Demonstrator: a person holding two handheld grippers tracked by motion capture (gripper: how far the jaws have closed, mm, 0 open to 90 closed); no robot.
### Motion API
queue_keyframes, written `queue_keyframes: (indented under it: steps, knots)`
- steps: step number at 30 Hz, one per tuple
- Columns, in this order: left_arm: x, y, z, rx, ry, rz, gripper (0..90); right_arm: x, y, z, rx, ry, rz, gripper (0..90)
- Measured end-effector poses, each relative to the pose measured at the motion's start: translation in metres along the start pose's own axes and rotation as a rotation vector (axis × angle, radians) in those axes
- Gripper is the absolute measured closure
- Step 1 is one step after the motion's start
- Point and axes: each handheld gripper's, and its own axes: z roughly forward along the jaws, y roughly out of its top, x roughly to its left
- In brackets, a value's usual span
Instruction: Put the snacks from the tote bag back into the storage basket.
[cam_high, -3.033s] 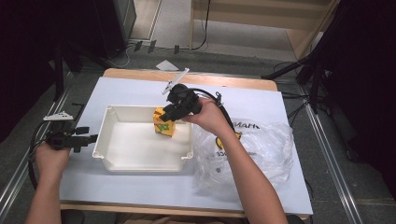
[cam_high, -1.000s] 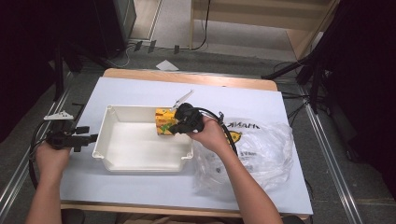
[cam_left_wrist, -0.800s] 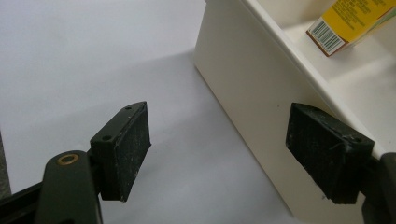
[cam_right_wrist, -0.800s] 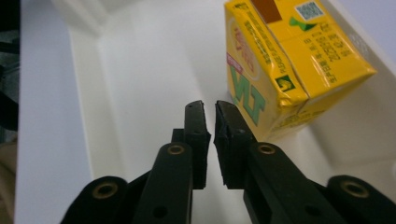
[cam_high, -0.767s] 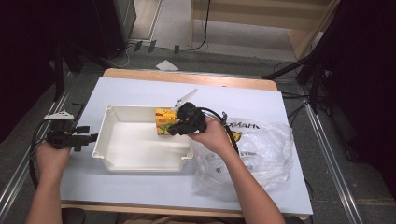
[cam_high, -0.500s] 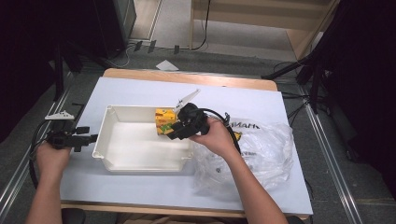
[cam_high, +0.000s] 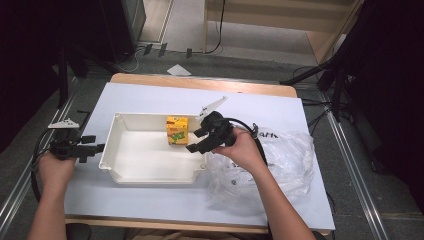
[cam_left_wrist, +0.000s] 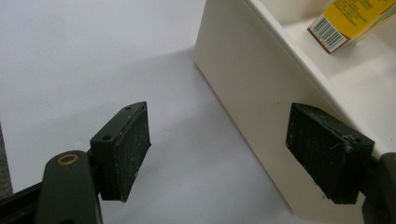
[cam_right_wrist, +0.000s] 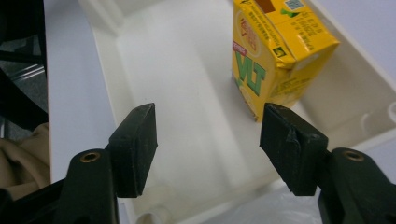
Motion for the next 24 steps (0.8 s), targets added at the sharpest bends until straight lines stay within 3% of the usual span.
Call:
queue_keyframes:
  steps: [13,24]
  knots:
    - [0.000,0.000,0.000,-0.002,-0.002,0.000,22.9,-0.009,-0.019,-0.026,-0.063,-0.074,0.085,23.0]
    - [0.002,0.002,0.000,0.006,-0.006,0.004,22.9,-0.024,-0.041,-0.047,-0.075,-0.110,0.093,22.1]
